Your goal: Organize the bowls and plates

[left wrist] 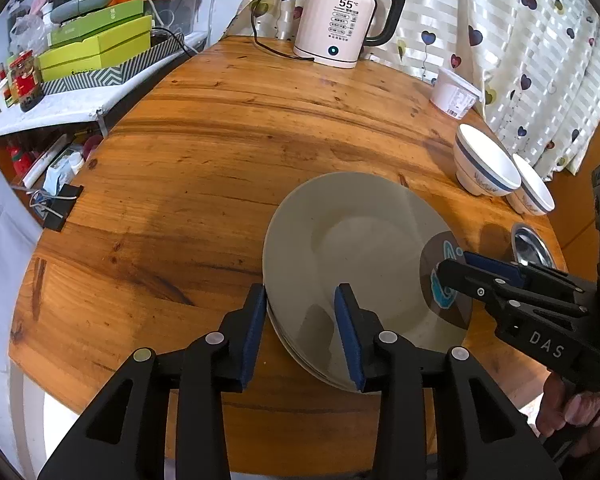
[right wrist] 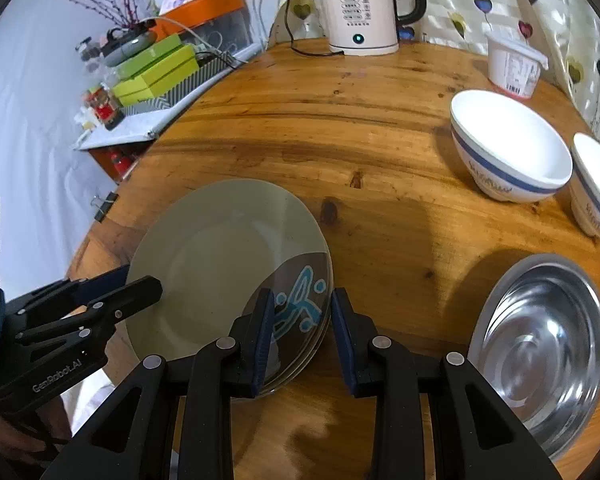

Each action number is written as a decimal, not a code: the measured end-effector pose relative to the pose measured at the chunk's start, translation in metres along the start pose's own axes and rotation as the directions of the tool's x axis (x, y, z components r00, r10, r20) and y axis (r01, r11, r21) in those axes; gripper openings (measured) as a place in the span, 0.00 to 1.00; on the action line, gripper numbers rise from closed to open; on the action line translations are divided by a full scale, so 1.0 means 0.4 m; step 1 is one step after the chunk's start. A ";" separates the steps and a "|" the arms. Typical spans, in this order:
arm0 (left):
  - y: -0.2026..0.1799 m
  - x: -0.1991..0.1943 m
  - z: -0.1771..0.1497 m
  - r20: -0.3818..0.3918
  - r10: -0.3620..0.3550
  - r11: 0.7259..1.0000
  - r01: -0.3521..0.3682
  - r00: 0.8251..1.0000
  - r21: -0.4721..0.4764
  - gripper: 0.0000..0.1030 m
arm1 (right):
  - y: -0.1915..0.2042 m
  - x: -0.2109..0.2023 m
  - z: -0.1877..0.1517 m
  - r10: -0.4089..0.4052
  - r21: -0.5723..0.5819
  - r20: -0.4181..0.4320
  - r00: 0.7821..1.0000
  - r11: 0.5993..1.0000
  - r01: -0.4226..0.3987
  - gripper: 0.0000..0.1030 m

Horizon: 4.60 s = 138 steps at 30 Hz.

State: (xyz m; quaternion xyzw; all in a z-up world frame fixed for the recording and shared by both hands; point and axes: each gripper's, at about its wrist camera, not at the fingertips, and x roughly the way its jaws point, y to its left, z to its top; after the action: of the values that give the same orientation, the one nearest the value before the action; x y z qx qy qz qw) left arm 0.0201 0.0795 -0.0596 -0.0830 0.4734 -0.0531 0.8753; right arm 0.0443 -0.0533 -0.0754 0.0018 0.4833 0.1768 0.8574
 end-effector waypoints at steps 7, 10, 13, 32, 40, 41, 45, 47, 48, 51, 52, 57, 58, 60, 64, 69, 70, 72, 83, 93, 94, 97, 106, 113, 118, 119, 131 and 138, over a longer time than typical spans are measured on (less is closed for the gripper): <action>-0.011 -0.002 -0.005 -0.001 0.007 1.000 -0.007 1.000 0.012 0.40 | 0.011 0.000 -0.005 -0.018 -0.025 0.001 1.000 1.000 0.018 0.30; -0.008 -0.004 -0.005 -0.001 -0.009 1.000 0.009 1.000 0.003 0.41 | 0.010 -0.007 -0.006 -0.001 -0.018 0.007 1.000 1.000 0.001 0.30; -0.002 -0.012 -0.002 0.010 -0.007 1.000 0.007 1.000 -0.002 0.41 | 0.009 -0.019 -0.006 0.003 -0.022 0.019 1.000 1.000 -0.003 0.31; -0.034 -0.087 0.002 0.081 0.010 1.000 -0.012 0.997 0.025 0.41 | -0.016 -0.143 -0.042 0.055 -0.040 0.112 0.992 0.998 -0.051 0.37; -0.093 -0.106 0.004 0.101 -0.029 0.998 0.023 0.995 0.060 0.41 | -0.031 -0.207 -0.062 0.050 -0.042 0.133 0.990 0.998 -0.045 0.37; -0.102 -0.106 0.004 0.102 -0.036 0.997 0.029 0.994 0.065 0.41 | -0.037 -0.214 -0.066 0.047 -0.038 0.135 0.990 0.998 -0.043 0.37; -0.126 -0.099 0.004 0.097 -0.054 0.995 0.046 0.994 0.084 0.41 | -0.060 -0.233 -0.074 0.026 -0.016 0.140 0.990 1.000 -0.024 0.37; -0.135 -0.095 0.004 0.092 -0.062 0.994 0.053 0.994 0.094 0.41 | -0.074 -0.243 -0.078 0.020 -0.004 0.146 0.989 1.000 -0.020 0.37; -0.141 -0.093 0.006 0.089 -0.066 0.993 0.057 0.994 0.101 0.41 | -0.081 -0.248 -0.079 0.015 0.003 0.149 0.989 1.000 -0.016 0.37; -0.158 -0.093 0.010 0.090 -0.074 0.991 0.063 0.993 0.121 0.41 | -0.100 -0.255 -0.082 0.009 0.016 0.154 0.988 1.000 -0.012 0.37; -0.162 -0.093 0.011 0.090 -0.076 0.990 0.065 0.993 0.125 0.41 | -0.106 -0.255 -0.083 0.008 0.020 0.152 0.988 1.000 -0.011 0.37; -0.178 -0.091 0.020 0.091 -0.086 0.987 0.073 0.992 0.146 0.41 | -0.132 -0.257 -0.086 0.002 0.042 0.147 0.989 0.999 -0.008 0.37; -0.180 -0.090 0.021 0.088 -0.087 0.986 0.073 0.992 0.147 0.41 | -0.135 -0.257 -0.088 0.000 0.046 0.147 0.989 0.999 -0.007 0.37; -0.181 -0.085 0.021 0.080 -0.092 0.986 0.079 0.993 0.148 0.41 | -0.141 -0.257 -0.089 0.000 0.054 0.145 0.989 0.999 -0.007 0.37; -0.184 -0.082 0.021 0.069 -0.099 0.985 0.088 0.993 0.151 0.41 | -0.148 -0.261 -0.092 0.007 0.062 0.145 0.989 0.998 -0.016 0.37; -0.186 -0.086 0.022 0.073 -0.098 0.985 0.086 0.993 0.148 0.41 | -0.156 -0.276 -0.093 0.007 0.077 0.157 0.988 0.997 -0.019 0.37; -0.187 -0.090 0.022 0.074 -0.099 0.985 0.087 0.992 0.148 0.41 | -0.157 -0.281 -0.095 0.005 0.078 0.162 0.987 0.997 -0.018 0.37; -0.191 -0.099 0.018 0.077 -0.101 0.984 0.088 0.992 0.153 0.41 | -0.156 -0.292 -0.101 0.005 0.080 0.172 0.985 0.997 -0.019 0.37; -0.225 -0.121 0.011 0.080 -0.135 0.978 0.119 0.988 0.171 0.41 | -0.172 -0.332 -0.129 -0.004 0.095 0.191 0.982 0.995 -0.015 0.37; -0.258 -0.072 0.079 0.044 -0.150 0.978 0.142 0.988 0.152 0.41 | -0.257 -0.334 -0.099 -0.022 0.163 0.190 0.982 0.987 -0.010 0.37; -0.259 -0.066 0.084 0.039 -0.150 0.978 0.143 0.988 0.149 0.41 | -0.266 -0.331 -0.094 -0.022 0.171 0.187 0.982 0.985 -0.011 0.37; -0.266 -0.048 0.107 0.031 -0.152 0.979 0.146 0.988 0.139 0.41 | -0.293 -0.325 -0.083 -0.025 0.189 0.182 0.983 0.982 -0.010 0.37; -0.310 -0.006 0.167 0.001 -0.177 0.973 0.174 0.984 0.152 0.41 | -0.370 -0.299 -0.033 -0.029 0.258 0.182 0.983 0.966 -0.020 0.37; -0.340 0.011 0.224 0.009 -0.221 0.966 0.218 0.975 0.143 0.41 | -0.399 -0.292 0.010 -0.033 0.276 0.200 0.979 0.961 -0.025 0.37; -0.357 0.032 0.249 0.003 -0.228 0.964 0.226 0.974 0.140 0.41 | -0.412 -0.277 0.035 -0.033 0.281 0.200 0.979 0.959 -0.025 0.34; -0.361 0.037 0.253 0.000 -0.231 0.964 0.228 0.973 0.140 0.41 | -0.414 -0.273 0.040 -0.032 0.282 0.200 0.979 0.959 -0.026 0.33; -0.395 0.102 0.309 -0.028 -0.227 0.966 0.228 0.974 0.120 0.41 | -0.451 -0.207 0.101 -0.020 0.309 0.181 0.983 0.950 -0.037 0.29; -0.414 0.146 0.336 -0.034 -0.211 0.970 0.214 0.977 0.114 0.41 | -0.475 -0.165 0.125 -0.015 0.338 0.165 0.986 0.940 -0.042 0.21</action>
State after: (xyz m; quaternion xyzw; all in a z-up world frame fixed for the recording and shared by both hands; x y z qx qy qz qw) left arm 0.1623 -0.0802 -0.0029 -0.0813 0.4671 -0.1751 0.8629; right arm 0.1122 -0.2432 -0.0269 0.1678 0.4337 0.0958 0.8801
